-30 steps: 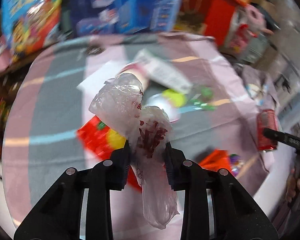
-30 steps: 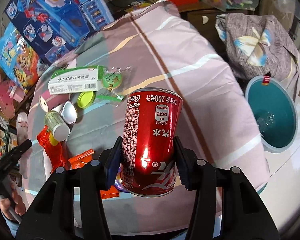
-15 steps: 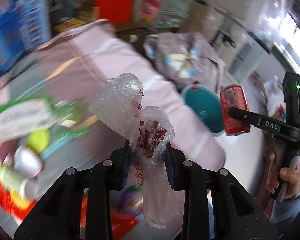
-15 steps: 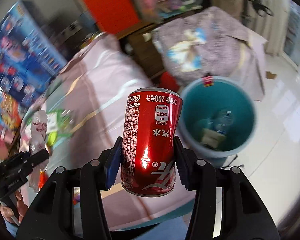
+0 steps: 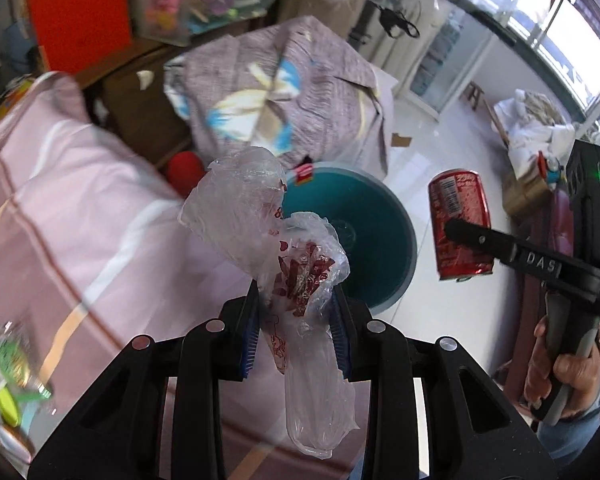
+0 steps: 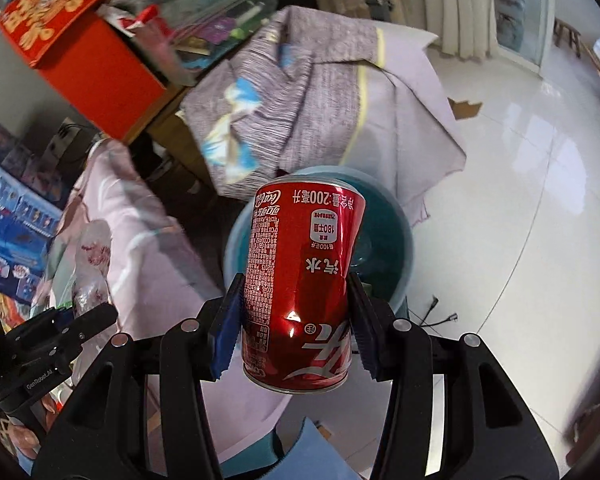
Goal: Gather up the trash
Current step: 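Carry the bag and cola can to the teal bucket and release both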
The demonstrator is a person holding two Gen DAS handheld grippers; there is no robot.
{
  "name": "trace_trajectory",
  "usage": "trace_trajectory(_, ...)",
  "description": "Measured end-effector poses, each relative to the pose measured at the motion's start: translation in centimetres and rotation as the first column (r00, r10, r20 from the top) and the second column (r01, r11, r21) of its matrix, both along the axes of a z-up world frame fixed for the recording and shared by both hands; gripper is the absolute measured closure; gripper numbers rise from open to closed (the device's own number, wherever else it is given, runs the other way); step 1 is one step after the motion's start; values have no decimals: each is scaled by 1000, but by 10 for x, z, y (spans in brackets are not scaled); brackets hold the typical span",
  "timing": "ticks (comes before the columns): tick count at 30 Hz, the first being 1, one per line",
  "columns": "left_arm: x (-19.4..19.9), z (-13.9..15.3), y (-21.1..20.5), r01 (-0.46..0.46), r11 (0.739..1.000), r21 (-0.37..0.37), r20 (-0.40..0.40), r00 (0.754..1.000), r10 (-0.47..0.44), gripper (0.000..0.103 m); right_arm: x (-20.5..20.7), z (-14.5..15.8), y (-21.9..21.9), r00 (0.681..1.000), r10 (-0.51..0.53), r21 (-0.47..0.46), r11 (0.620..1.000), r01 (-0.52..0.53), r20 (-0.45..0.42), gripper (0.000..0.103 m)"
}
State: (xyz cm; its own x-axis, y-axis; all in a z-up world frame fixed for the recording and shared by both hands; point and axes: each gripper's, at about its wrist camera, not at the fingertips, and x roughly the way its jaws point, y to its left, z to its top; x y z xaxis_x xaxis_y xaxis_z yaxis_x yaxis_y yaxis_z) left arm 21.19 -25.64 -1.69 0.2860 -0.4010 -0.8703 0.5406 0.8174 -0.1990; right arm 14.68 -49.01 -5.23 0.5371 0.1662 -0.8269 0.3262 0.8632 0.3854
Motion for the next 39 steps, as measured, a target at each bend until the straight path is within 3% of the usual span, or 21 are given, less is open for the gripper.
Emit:
trace_trajectory(6, 20, -25, -42, 41, 999, 17, -50, 998, -40, 68, 12, -19, -12, 999, -10, 16, 1000, 11, -44, 55)
trace_trajectory(7, 23, -30, -48, 40, 999, 25, -56, 998, -39, 65, 14, -21, -14, 999, -11, 17, 1000, 12, -50, 55)
trace_trajectory(9, 26, -33, -52, 36, 999, 30, -51, 998, -34, 47, 17, -26, -16, 998, -12, 18, 1000, 13, -62, 55)
trace_trajectory(12, 30, -38, -55, 21, 999, 38, -49, 999, -20, 33, 22, -30, -19, 997, -11, 16, 1000, 12, -73, 55)
trace_trajectory(18, 31, -41, -49, 3, 999, 44, -44, 999, -1, 18, 27, -36, -18, 996, -7, 22, 1000, 9, -84, 55)
trace_trajectory(29, 23, -39, -22, -31, 999, 14, -55, 998, 32, 10, 46, -40, 3, 994, 43, 26, 999, -41, -101, 54)
trace_trajectory(32, 22, -38, -14, -44, 999, 8, -57, 997, 44, 10, 52, -38, 8, 994, 51, 42, 998, -47, -99, 30)
trace_trajectory(39, 23, -39, 1, -72, 997, -10, -77, 994, 71, 9, 55, -40, 14, 991, 50, 30, 998, -46, -125, 28)
